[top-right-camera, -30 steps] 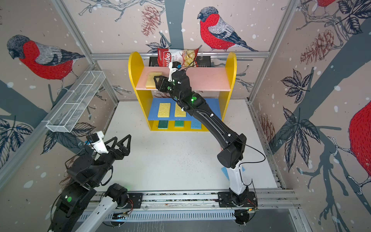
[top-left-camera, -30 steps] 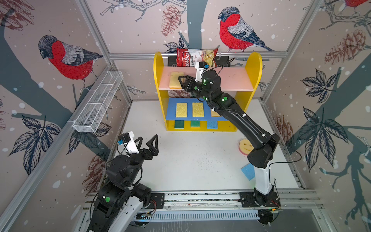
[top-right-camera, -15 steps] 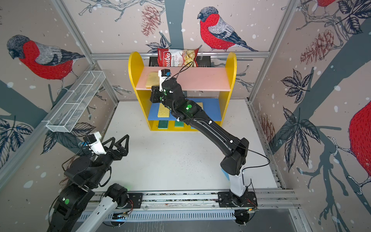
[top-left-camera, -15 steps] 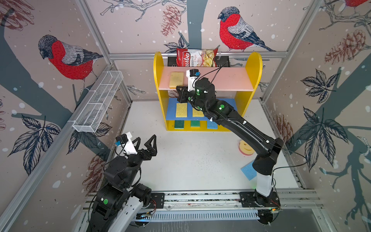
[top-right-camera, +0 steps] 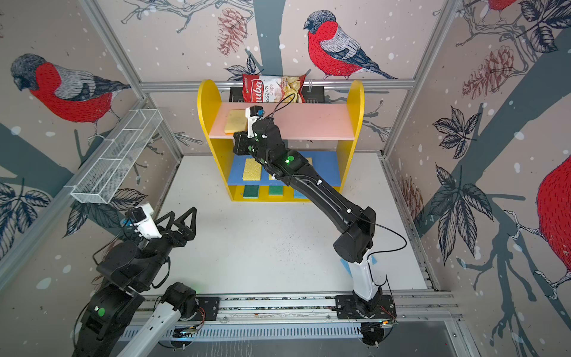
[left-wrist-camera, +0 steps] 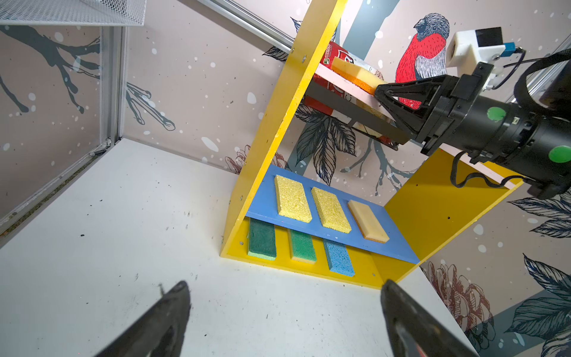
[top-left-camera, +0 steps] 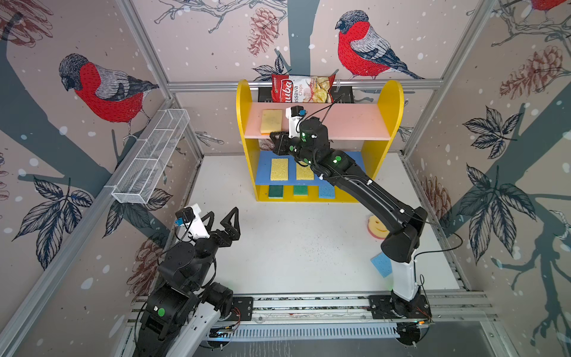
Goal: Arrange cleaning sponges on a shelf
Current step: Move the cleaning sponge to the shelf.
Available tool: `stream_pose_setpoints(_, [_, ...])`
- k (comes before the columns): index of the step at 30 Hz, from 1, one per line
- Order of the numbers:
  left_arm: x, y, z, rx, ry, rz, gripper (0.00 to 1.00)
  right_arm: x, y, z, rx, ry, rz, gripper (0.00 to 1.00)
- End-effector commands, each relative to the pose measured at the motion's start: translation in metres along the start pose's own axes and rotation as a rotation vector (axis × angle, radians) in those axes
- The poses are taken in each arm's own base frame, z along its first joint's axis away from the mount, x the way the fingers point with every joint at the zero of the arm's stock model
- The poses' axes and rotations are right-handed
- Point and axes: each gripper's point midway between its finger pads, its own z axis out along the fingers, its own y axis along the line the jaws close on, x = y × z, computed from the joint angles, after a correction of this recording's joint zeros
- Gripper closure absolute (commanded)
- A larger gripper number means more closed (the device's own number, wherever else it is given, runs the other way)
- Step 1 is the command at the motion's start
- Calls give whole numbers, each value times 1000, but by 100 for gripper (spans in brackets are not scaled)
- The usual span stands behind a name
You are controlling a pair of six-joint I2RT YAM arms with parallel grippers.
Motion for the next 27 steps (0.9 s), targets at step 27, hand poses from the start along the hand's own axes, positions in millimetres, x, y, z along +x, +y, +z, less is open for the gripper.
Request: stream_pose_setpoints(27, [-5,-1,2,-6,-6,17,5,10,21,-24,-42,25,-56,99])
